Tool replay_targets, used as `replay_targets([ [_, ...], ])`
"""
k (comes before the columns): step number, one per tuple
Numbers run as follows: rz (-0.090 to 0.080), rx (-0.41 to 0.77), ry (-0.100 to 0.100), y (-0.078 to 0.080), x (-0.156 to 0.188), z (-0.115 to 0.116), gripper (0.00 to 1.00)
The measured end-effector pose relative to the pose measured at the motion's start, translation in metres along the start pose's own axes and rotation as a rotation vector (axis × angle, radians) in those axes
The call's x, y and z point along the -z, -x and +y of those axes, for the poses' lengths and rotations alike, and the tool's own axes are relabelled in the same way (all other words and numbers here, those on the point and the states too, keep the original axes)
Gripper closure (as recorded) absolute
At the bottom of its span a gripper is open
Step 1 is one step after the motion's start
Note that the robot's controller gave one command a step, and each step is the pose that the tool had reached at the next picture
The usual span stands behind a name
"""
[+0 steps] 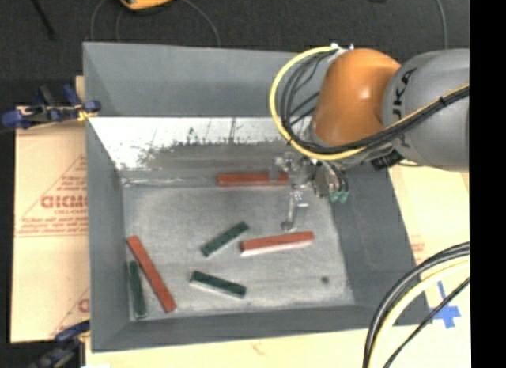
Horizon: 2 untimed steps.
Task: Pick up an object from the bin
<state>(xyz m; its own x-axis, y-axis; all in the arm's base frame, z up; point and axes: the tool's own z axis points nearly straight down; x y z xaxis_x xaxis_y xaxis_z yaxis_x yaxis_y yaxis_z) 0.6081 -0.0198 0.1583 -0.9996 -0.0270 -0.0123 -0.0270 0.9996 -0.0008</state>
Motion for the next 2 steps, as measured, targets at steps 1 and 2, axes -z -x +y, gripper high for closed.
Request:
replay_targets([
  [1,0.001,-0.099,0.0,0.023,-0.059,-0.017,0.0],
  [2,0.004,-0.08,-0.001,0.017,-0.081,0.002,0.0],
])
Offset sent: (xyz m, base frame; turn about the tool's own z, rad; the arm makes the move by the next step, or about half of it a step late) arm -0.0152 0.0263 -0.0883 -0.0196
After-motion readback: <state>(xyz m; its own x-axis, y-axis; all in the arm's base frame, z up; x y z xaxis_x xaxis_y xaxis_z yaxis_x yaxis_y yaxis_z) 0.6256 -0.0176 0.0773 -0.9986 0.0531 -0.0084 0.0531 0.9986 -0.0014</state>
